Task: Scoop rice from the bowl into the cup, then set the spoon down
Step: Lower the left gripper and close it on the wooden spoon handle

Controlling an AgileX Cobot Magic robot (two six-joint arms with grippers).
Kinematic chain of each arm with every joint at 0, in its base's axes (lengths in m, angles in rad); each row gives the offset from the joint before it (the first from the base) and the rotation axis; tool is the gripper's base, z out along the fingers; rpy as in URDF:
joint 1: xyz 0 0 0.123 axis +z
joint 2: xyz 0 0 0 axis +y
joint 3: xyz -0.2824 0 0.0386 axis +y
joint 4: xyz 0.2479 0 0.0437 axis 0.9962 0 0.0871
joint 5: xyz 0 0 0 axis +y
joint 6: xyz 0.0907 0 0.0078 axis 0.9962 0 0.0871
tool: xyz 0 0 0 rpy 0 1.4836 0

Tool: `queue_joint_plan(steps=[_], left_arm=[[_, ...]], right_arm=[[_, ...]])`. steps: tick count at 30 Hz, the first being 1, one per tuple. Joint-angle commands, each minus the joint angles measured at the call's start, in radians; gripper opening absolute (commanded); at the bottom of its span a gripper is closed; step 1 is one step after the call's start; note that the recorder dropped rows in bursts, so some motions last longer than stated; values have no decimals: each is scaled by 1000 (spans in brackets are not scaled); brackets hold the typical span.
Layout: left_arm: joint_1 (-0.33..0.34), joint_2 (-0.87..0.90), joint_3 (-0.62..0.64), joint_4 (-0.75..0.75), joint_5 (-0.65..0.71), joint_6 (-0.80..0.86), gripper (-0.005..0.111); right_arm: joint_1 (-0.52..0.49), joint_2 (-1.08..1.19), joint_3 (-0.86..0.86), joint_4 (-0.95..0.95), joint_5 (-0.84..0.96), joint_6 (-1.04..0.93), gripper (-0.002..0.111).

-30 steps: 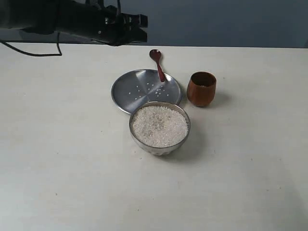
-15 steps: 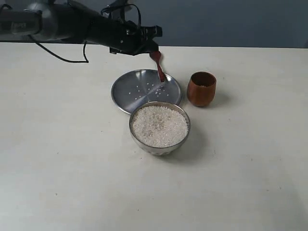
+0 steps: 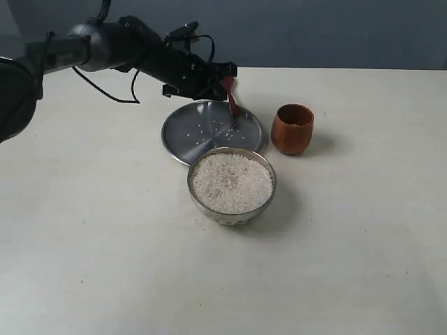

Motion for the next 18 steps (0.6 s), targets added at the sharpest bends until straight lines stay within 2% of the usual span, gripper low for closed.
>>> queue_joint_plan(steps=[1,3,5,10,18], left_arm=[[-21,35,-51,-9,2,-5,29],[-22,48,-55,-14,1,-5,40],[-22,59,-55,-14,1,-8,45],[-24,64,-55,-17,-46,-6,45],[-36,103,-55,-64,-50,0,45]], right_arm=[[-6,-4,4,-7,-11,-6,0],[-6,-4,4,-7,-11,-6,0],[-6,-4,4,-7,-11,-6,0],[-6,-4,4,-7,-11,-6,0],[-6,-4,4,-2,-13,-6,0]])
